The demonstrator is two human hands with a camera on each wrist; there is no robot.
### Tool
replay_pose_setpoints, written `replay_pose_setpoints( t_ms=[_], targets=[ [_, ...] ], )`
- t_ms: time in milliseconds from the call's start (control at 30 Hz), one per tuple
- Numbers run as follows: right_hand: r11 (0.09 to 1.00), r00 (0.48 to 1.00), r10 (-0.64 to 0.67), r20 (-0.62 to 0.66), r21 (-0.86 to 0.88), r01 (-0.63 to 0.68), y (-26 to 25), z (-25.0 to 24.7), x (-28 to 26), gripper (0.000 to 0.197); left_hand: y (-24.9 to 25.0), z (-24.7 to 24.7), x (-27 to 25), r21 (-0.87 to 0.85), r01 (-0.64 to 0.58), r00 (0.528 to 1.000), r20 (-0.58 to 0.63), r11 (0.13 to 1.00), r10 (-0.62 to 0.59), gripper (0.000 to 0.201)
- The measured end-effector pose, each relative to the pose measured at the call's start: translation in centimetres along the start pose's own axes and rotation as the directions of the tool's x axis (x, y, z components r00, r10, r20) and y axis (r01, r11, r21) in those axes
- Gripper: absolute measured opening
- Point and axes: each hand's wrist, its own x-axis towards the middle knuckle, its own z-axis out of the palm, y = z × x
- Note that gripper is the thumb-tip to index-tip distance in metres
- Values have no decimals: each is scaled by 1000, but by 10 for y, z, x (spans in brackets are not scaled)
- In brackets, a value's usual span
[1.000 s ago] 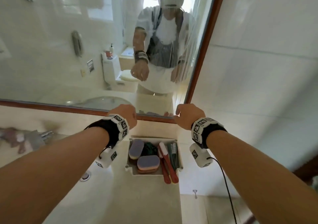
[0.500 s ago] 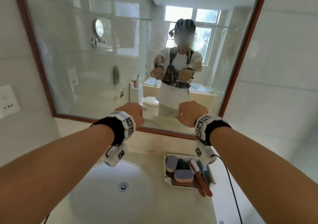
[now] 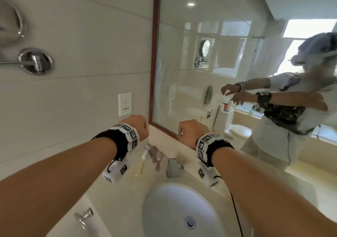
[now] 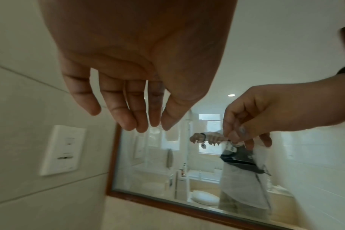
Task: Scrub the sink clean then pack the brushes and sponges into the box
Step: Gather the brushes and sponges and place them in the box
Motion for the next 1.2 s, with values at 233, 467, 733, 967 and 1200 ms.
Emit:
replay_pose_setpoints(
  t_ms=[233,467,733,967,1200],
  targets=[
    [981,982,-186,42,70,182,-89,53,71,19,-111,3,-1,39,202,979,9,979,-203,12],
    [979,980,-192,54,78,188,-158,85,133,19,-191,22,45,17,178,982,54,984,-179,16],
    [998,988,24,152,60,-33,-161,118,170,21,-220,78,120,-25,36,983,179,999,-31,12],
    [973,953,201,225,64,-220,-111,158,201,31,-198,144,185,-66,-62,952,295,996,79,11],
    [960,918,223,327,92,-266,-54,213,258,30,-178,209,241,-85,-21,929,366,996,51,13]
  ],
)
